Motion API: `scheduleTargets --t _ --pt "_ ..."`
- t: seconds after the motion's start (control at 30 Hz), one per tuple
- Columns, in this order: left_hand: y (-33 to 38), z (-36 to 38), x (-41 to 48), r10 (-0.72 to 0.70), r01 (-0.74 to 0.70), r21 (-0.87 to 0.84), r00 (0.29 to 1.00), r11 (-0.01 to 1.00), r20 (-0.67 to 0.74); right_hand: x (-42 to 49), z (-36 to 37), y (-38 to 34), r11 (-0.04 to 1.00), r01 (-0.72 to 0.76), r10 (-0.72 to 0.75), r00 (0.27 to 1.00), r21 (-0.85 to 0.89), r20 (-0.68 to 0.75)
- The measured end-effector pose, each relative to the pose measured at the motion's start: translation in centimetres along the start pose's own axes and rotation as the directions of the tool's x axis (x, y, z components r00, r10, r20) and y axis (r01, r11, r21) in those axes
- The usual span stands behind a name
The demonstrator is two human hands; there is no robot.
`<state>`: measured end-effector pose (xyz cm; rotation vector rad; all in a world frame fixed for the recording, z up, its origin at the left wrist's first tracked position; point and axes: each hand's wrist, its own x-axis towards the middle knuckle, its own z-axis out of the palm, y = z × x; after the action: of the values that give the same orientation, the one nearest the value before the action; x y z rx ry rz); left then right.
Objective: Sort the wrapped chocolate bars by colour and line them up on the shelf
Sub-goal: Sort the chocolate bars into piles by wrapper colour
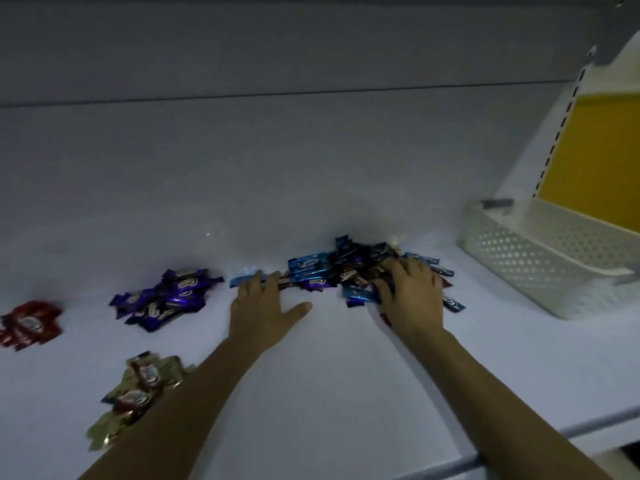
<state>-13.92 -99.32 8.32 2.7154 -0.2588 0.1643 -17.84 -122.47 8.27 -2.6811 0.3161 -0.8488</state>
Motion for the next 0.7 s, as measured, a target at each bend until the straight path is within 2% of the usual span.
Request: scheduleTargets --t 0.07,0.13,0.23,0.37,0.53,0.7 --pt "-0.4 0.2 1.6 -0.052 0.052 0.021 0.999 0.998 -0.012 0.7 0.3 0.8 0.989 -0.147 0.147 0.989 -0.008 0.003" --pt "-0.5 0.6 2.6 -0.075 0.074 -0.01 0.996 0.997 -0.047 1.2 0.5 1.2 0.974 -0.227 0.226 0.974 0.021 0.024" --pt "0.5 1.0 2.8 -0.081 0.071 -0.135 0.995 0.988 -0.066 1.2 0.6 1.4 0.97 -0.236 0.234 0.972 0.056 0.035" --pt "3.9 2.2 3.4 0.068 -0.06 -0.303 0.998 0.951 0.015 1.3 0.4 1.1 0.964 -0.235 0.23 0.971 0.124 0.059" --pt "6.4 4.4 4.2 0.101 -0.096 -0.13 0.994 0.987 0.031 1.3 0.5 1.2 0.95 -0.258 0.241 0.964 0.177 0.111" --pt "5.6 4.8 5.4 0.133 -0.137 -0.116 0.99 0.984 -0.046 1.2 0.5 1.1 0.956 -0.255 0.236 0.962 0.147 0.135"
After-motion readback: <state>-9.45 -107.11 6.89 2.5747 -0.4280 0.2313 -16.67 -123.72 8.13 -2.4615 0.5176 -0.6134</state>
